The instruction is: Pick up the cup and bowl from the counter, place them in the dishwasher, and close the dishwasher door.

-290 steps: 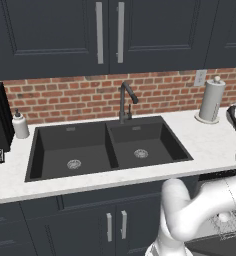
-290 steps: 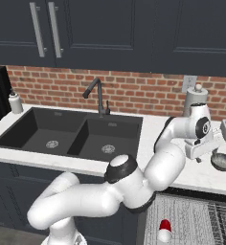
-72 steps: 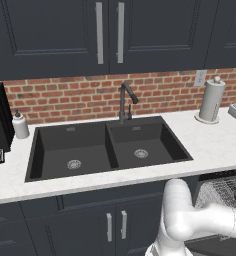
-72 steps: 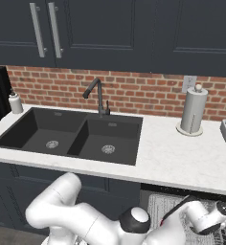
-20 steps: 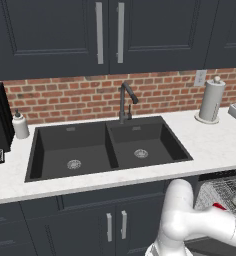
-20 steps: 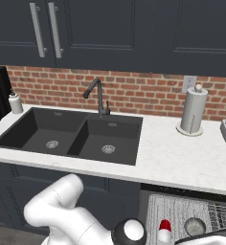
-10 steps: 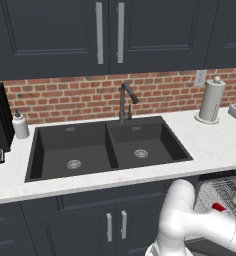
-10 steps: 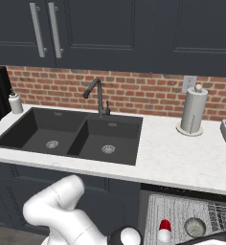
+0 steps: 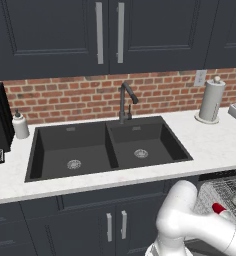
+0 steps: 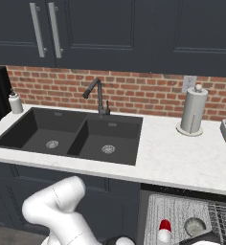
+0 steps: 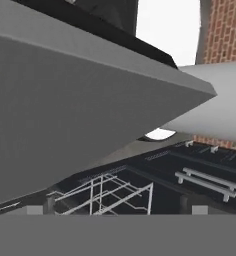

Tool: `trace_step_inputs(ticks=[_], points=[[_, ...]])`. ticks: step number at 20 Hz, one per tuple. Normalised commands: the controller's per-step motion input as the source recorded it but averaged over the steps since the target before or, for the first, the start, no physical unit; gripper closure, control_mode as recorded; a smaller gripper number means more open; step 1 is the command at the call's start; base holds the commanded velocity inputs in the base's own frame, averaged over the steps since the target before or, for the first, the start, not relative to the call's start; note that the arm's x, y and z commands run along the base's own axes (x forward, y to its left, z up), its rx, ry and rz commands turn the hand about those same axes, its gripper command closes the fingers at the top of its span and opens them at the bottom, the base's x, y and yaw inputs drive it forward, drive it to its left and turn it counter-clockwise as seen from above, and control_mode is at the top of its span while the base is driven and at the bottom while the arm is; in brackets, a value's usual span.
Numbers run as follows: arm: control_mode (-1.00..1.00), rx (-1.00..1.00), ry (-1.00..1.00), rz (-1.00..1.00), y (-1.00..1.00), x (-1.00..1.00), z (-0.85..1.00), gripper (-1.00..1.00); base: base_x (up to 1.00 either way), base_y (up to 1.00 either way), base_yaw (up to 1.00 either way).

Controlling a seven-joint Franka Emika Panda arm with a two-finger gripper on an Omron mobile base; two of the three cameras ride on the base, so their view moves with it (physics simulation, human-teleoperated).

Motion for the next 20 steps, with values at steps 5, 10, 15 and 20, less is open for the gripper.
trace_step_inputs(ticks=[5, 10, 15, 20], points=[[-1.00, 0.00, 0.00, -0.02, 0.12, 0.10, -0.55, -1.00, 0.00, 0.00, 0.00], [-1.00, 0.00, 0.00, -0.01, 0.10, 0.23, -0.48, -1.00, 0.00, 0.00, 0.00], [-1.00, 0.00, -0.02, 0.00, 0.04, 0.37, -0.37, -1.00, 0.00, 0.00, 0.00], [-1.00, 0.00, 0.00, 0.00, 0.00, 0.39, -0.36, -1.00, 0.00, 0.00, 0.00]])
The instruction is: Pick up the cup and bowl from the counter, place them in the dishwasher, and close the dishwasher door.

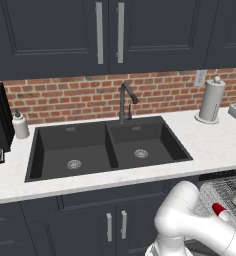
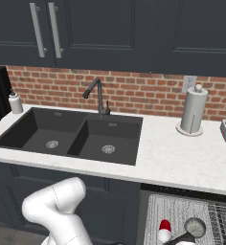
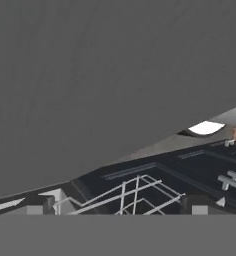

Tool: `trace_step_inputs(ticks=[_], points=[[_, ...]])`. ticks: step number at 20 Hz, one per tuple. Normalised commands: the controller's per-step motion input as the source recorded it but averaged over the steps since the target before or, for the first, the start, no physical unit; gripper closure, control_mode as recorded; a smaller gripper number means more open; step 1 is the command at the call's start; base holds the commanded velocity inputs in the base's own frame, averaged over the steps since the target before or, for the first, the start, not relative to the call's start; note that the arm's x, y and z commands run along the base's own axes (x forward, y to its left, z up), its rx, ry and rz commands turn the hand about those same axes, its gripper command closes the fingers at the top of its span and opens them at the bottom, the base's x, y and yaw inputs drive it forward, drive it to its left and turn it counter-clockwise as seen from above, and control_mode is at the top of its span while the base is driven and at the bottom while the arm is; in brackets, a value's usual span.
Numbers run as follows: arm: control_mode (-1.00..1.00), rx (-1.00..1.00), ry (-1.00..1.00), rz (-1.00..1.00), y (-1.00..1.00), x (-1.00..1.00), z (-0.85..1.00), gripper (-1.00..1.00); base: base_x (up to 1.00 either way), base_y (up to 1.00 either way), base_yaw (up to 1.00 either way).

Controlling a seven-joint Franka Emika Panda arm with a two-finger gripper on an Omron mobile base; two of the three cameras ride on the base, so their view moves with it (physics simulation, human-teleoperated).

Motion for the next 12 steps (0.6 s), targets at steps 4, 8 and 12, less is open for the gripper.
trace_step_inputs(ticks=[4, 8, 12], points=[[-1.00, 0.00, 0.00, 0.00, 0.00, 0.39, -0.34, -1.00, 0.00, 0.00, 0.00], [-1.00, 0.00, 0.00, 0.00, 0.00, 0.44, -0.36, -1.00, 0.00, 0.00, 0.00], [-1.00, 0.00, 0.00, 0.00, 0.00, 0.47, -0.34, -1.00, 0.00, 0.00, 0.00]])
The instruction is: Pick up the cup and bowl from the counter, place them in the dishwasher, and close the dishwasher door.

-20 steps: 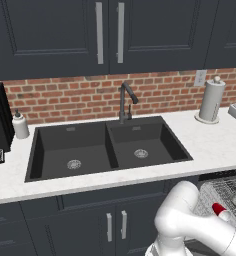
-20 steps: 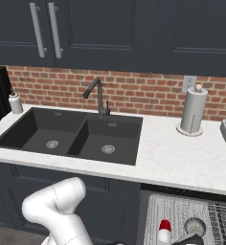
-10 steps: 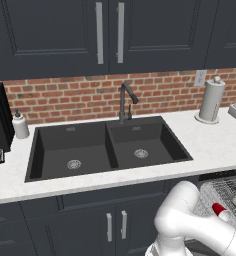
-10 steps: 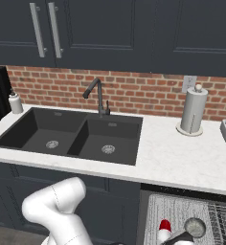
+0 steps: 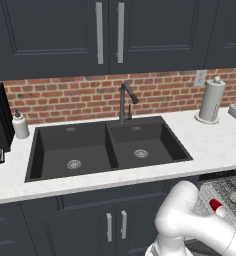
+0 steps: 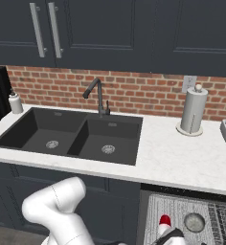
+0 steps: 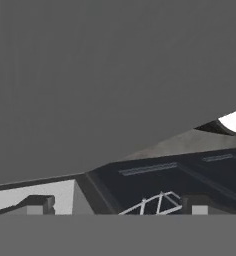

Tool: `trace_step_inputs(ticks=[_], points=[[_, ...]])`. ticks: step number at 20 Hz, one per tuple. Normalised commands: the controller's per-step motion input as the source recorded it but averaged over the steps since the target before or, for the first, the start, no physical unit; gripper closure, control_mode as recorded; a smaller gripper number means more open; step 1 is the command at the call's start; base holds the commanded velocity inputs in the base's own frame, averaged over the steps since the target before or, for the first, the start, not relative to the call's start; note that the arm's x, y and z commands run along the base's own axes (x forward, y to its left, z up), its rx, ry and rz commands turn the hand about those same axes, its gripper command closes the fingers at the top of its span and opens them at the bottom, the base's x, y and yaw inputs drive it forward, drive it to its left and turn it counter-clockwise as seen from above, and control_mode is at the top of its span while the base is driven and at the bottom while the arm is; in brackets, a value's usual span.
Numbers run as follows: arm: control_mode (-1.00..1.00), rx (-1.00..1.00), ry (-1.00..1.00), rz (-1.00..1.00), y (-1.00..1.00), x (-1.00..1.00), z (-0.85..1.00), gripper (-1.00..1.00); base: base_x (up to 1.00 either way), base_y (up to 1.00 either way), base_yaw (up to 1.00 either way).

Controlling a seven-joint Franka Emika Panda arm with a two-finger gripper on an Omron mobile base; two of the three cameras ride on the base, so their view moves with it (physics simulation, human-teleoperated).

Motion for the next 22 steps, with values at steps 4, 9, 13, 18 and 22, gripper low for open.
trace_step_inputs(ticks=[4, 9, 13, 18, 22], points=[[-1.00, 0.01, 0.00, 0.00, 0.00, 0.56, -0.25, -1.00, 0.00, 0.00, 0.00], [-1.00, 0.01, -0.05, 0.00, 0.00, 0.86, -0.03, -1.00, 0.00, 0.00, 0.00], [-1.00, 0.02, -0.10, 0.00, 0.00, 1.00, 0.05, -1.00, 0.00, 0.00, 0.00], [-1.00, 0.02, -0.12, 0.01, 0.00, 1.00, 0.19, -1.00, 0.00, 0.00, 0.00], [-1.00, 0.01, -0.11, 0.00, 0.00, 0.92, 0.18, -1.00, 0.00, 0.00, 0.00]])
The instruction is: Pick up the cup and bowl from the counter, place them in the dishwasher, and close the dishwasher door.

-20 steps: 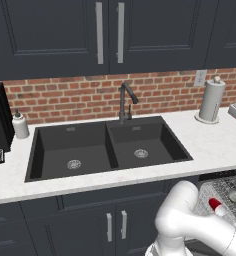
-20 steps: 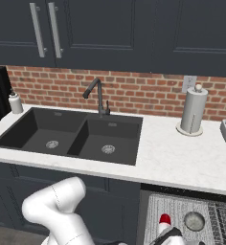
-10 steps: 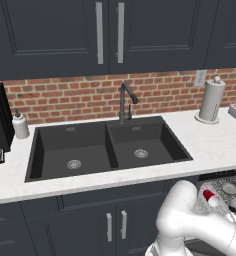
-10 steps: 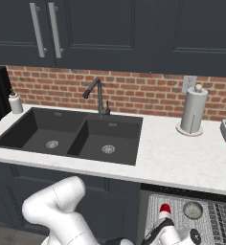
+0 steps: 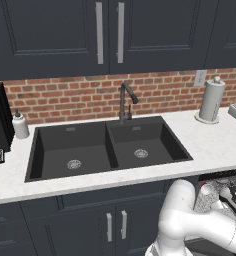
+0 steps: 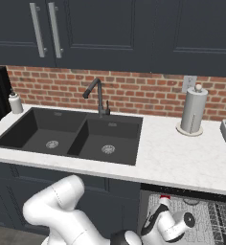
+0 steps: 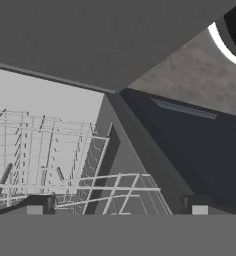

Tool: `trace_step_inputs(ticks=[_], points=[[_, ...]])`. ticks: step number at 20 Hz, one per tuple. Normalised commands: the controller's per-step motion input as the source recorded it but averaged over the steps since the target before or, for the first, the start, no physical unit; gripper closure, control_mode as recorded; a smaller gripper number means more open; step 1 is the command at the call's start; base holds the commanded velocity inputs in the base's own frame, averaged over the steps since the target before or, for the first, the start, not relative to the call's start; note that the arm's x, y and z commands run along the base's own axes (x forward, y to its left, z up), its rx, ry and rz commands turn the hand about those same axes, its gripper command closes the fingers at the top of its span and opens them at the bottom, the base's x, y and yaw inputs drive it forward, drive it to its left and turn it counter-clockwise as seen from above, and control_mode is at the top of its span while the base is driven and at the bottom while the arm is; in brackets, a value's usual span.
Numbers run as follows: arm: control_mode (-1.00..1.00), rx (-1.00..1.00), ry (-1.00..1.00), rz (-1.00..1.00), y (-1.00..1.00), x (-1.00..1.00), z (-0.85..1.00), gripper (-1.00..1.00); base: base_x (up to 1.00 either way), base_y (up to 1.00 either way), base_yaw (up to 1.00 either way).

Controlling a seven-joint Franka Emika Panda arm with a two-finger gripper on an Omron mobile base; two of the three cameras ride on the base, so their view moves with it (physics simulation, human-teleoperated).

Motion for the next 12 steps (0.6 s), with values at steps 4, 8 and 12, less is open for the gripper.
trace_step_inputs(ticks=[4, 8, 12], points=[[-1.00, 0.00, -0.07, 0.00, -0.02, 0.15, 0.41, -1.00, 0.00, 0.00, 0.00], [-1.00, 0.00, -0.02, 0.00, -0.25, -0.81, 0.71, -1.00, 0.00, 0.00, 0.00], [-1.00, 0.00, 0.00, -0.01, -0.34, -1.00, 0.61, -1.00, 0.00, 0.00, 0.00]])
